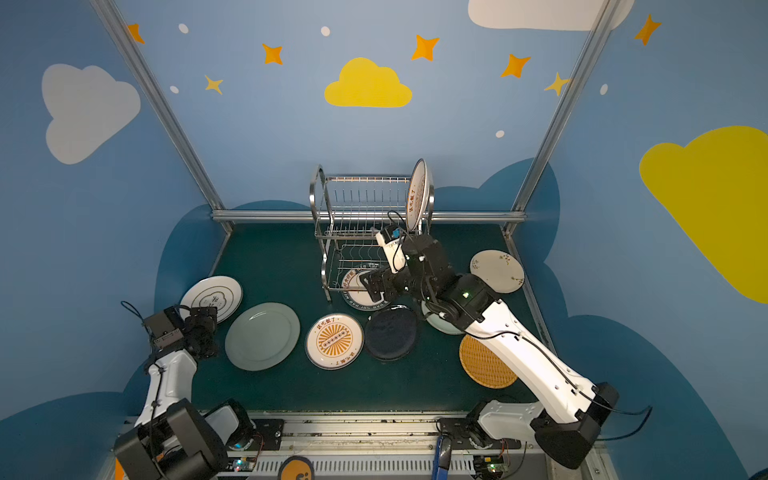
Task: Load the plates into the dish rack
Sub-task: 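Reach right gripper to navy plate while left gripper grasps cloud-outline plate, then lift cloud-outline plate upright with left gripper while right gripper rises toward it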
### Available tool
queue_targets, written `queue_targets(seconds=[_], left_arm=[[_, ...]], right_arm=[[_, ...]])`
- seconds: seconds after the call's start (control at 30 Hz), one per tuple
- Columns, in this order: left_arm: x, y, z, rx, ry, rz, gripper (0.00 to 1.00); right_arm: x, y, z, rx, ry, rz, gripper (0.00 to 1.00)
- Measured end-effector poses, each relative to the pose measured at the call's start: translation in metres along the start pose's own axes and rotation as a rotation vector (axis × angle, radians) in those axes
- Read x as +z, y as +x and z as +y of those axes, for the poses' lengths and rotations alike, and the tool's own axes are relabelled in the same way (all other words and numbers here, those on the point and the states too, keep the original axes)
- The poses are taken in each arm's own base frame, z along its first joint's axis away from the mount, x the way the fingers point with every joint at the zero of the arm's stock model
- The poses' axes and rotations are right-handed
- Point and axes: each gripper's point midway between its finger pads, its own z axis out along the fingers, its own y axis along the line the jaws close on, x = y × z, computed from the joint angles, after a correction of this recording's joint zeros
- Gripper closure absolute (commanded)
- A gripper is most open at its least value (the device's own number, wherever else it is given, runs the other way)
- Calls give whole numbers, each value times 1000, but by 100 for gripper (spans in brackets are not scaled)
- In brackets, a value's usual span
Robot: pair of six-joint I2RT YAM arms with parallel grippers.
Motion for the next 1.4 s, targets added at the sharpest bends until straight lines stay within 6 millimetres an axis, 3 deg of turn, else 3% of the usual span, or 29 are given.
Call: queue_targets(seconds=[0.23, 0.5, 0.77, 1.0, 1.2, 1.4], left_arm=[[26, -16, 13, -110, 56, -57, 15], [54, -30, 13, -149, 110, -101, 25], [80, -36, 1, -144, 199, -120, 36], [101, -44, -5, -167, 273, -127, 57], [114, -43, -3, -179, 313, -112, 94], [119, -33, -13, -153, 330, -72, 96]], right_arm=[[30, 38, 59, -97, -158, 54, 7], [58, 63, 90, -164, -224, 117, 7], [60, 66, 92, -196, -222, 124, 8], [58, 66, 84, -219, -184, 123, 8], [46, 56, 81, -223, -168, 83, 8], [40, 49, 75, -219, -143, 61, 8]])
